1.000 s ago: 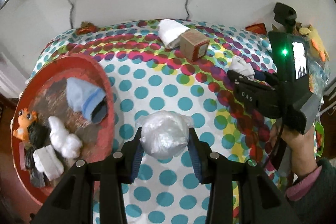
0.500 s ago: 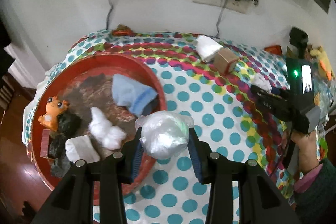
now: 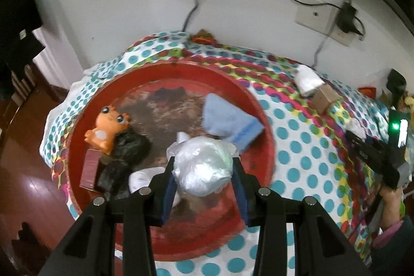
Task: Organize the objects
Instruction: 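Lower the clear plastic bag into the tray and open the left tool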
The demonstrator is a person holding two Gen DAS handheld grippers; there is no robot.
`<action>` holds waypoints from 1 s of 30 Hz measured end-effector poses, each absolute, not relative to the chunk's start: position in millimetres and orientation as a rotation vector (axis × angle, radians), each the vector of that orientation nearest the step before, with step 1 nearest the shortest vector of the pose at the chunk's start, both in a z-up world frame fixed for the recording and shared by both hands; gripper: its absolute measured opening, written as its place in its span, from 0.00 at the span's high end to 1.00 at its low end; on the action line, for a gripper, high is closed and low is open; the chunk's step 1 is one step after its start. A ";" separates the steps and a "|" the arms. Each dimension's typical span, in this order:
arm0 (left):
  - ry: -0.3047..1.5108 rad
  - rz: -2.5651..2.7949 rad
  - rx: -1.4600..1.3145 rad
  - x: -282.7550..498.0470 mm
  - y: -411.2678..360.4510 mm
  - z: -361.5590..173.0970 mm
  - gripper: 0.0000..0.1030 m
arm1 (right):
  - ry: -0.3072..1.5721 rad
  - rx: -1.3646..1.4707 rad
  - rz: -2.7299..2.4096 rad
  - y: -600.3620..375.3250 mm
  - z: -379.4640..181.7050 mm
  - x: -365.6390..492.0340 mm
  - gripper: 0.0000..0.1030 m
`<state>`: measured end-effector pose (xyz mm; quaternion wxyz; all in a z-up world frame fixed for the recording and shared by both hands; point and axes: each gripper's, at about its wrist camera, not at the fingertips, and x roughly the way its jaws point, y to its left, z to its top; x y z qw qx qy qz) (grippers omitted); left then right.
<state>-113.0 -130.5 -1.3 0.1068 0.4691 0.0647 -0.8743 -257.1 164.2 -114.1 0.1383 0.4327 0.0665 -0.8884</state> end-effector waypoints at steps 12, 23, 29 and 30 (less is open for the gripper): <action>0.273 -2.480 1.370 -115.5 -183.3 -21.6 0.61 | 0.194 1.251 -2.570 164.1 -114.3 -257.3 0.59; 0.284 -2.465 1.407 -134.2 -205.8 -35.7 0.61 | 0.200 1.252 -2.575 163.1 -114.4 -256.0 0.59; 0.287 -2.449 1.428 -142.2 -210.7 -46.5 0.61 | 0.199 1.253 -2.576 164.0 -113.8 -255.9 0.57; 0.284 -2.446 1.429 -143.1 -211.3 -47.7 0.61 | 0.200 1.253 -2.576 164.1 -113.8 -256.0 0.57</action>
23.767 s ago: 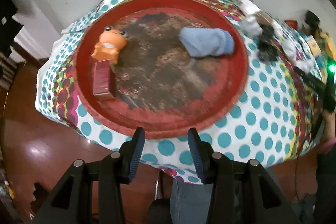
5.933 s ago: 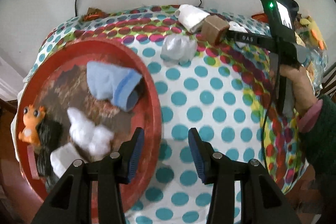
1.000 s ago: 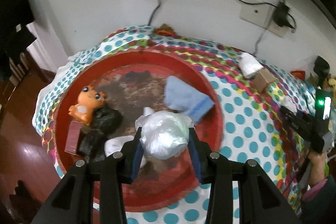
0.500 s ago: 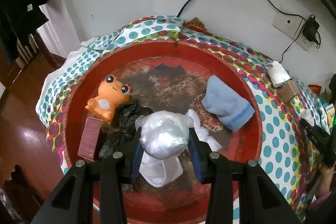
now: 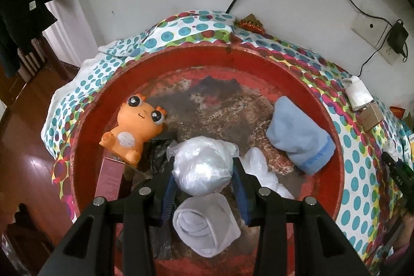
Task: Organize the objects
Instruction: 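Lower the clear plastic bag into the tray and open the left tool, then withdraw the left tool from the tray while the right tool holds the white sock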
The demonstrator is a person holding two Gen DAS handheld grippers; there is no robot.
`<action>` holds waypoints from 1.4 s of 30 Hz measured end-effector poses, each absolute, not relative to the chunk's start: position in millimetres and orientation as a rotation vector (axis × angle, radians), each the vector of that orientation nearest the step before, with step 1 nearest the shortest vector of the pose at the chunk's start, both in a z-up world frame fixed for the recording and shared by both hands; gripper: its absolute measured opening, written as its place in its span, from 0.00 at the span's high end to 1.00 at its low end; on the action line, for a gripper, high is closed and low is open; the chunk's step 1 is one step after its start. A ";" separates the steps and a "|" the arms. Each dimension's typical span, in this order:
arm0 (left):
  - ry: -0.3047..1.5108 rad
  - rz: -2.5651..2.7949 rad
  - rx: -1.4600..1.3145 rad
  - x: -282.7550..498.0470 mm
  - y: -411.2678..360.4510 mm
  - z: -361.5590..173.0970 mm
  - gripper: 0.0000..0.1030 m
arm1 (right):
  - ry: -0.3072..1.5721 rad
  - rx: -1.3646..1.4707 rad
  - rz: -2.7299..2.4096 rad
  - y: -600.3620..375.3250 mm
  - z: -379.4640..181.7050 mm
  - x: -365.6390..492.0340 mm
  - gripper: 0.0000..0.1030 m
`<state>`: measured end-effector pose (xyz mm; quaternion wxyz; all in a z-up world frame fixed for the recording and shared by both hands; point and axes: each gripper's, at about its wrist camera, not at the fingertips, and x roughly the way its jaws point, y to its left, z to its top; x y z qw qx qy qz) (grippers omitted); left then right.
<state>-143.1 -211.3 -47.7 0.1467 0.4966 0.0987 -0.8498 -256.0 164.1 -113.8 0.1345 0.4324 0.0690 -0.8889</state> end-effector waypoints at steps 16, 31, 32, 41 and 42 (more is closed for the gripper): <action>0.256 -2.437 1.452 -151.1 -215.4 -51.6 0.56 | 0.199 1.254 -2.575 163.6 -114.5 -256.5 0.54; 0.112 -2.462 1.430 -137.1 -196.0 -32.1 0.47 | 0.202 1.254 -2.575 164.9 -115.2 -257.4 0.53; 0.116 -2.467 1.435 -135.3 -194.7 -30.5 0.47 | 0.201 1.254 -2.575 165.5 -115.2 -257.6 0.53; 0.061 -2.497 1.428 -118.0 -175.9 -16.8 0.47 | 0.201 1.254 -2.575 165.3 -115.0 -257.8 0.52; 0.052 -2.503 1.431 -116.1 -172.8 -15.7 0.47 | 0.202 1.254 -2.575 164.7 -115.0 -257.6 0.52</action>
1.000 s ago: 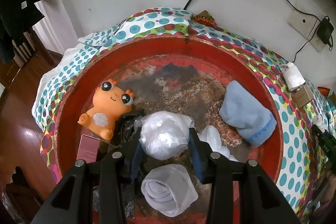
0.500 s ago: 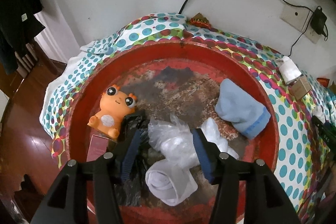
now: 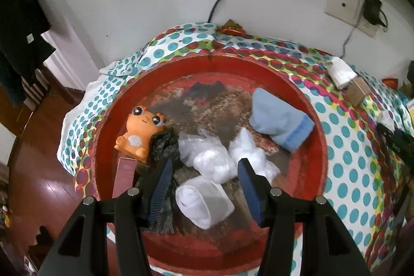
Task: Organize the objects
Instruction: 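Withdraw the left tool from the tray while the right tool holds the white sock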
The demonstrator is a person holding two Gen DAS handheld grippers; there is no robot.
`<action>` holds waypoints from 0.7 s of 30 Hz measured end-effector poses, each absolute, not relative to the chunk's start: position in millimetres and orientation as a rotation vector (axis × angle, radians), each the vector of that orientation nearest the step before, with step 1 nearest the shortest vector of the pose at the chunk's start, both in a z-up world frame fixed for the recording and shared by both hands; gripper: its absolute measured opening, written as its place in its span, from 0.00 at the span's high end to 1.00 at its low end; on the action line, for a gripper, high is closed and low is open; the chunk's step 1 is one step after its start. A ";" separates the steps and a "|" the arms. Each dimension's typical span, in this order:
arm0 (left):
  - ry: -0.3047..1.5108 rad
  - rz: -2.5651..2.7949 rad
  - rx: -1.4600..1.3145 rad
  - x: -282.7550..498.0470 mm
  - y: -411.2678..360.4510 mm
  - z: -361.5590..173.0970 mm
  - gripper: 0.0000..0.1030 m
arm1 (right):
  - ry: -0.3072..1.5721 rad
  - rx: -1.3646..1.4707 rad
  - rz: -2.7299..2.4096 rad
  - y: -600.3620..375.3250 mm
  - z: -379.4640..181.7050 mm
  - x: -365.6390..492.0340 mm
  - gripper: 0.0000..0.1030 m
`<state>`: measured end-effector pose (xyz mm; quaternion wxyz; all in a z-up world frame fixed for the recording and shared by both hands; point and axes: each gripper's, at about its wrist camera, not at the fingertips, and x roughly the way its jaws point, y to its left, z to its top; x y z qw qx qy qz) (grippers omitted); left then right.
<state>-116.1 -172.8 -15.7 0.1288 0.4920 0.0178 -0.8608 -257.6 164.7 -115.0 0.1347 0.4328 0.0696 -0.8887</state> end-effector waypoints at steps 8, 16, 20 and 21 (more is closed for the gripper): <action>0.002 -2.553 1.478 -102.0 -145.6 -8.5 0.47 | 0.213 1.258 -2.584 167.5 -115.8 -259.6 0.49; -0.021 -2.565 1.482 -82.1 -131.5 -5.2 0.47 | 0.199 1.262 -2.582 170.6 -116.2 -261.3 0.49; -0.018 -2.570 1.486 -74.0 -129.5 -4.5 0.47 | 0.195 1.263 -2.582 171.4 -116.2 -261.7 0.48; -0.019 -2.571 1.490 -72.5 -129.3 -4.6 0.47 | 0.196 1.263 -2.582 171.8 -116.2 -261.8 0.48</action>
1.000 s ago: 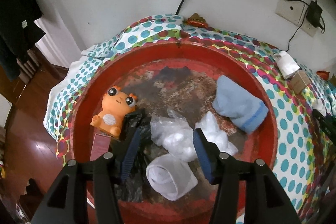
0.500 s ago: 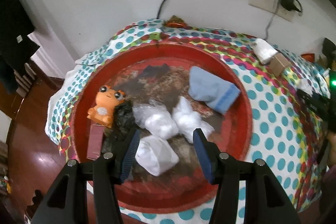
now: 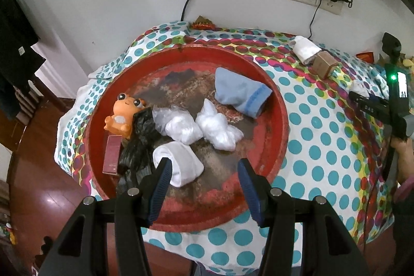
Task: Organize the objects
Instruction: 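Withdraw the left tool from the tray while the right tool holds the white sock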
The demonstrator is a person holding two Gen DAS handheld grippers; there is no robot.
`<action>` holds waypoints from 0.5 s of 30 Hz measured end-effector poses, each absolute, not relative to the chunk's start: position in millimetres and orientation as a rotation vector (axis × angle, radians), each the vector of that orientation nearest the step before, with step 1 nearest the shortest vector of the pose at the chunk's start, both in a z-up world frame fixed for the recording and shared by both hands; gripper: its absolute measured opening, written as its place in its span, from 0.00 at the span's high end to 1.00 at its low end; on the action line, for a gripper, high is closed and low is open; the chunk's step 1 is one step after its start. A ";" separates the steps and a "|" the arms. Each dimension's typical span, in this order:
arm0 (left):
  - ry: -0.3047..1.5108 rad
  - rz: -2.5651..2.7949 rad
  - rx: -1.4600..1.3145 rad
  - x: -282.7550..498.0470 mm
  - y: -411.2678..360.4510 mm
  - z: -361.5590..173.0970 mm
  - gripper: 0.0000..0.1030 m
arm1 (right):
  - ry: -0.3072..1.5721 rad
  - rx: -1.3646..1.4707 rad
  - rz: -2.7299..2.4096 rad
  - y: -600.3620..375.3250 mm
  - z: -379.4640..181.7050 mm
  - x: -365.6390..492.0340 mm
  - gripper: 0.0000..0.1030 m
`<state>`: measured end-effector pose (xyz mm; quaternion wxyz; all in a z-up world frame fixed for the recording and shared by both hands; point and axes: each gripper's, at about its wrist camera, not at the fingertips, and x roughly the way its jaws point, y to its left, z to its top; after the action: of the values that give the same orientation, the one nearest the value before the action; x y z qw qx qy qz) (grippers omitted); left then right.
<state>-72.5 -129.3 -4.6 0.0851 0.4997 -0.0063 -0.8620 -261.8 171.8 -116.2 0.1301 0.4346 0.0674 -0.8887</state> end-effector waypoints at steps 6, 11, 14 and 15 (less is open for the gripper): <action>-0.034 -2.563 1.499 -60.8 -128.3 -7.1 0.47 | 0.197 1.263 -2.583 173.2 -116.1 -262.4 0.48; -0.032 -2.553 1.497 -52.4 -131.8 -9.2 0.47 | 0.204 1.263 -2.587 174.3 -115.7 -262.3 0.48; -0.017 -2.549 1.502 -50.1 -135.8 -10.7 0.47 | 0.199 1.267 -2.595 176.4 -114.7 -260.1 0.48; -0.014 -2.545 1.504 -50.2 -136.8 -11.2 0.47 | 0.199 1.268 -2.598 174.8 -114.7 -258.8 0.49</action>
<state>-50.2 -136.8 -11.2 0.0926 0.5066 -0.0047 -0.8572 -258.8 174.8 -114.7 0.1214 0.4343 0.0683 -0.8899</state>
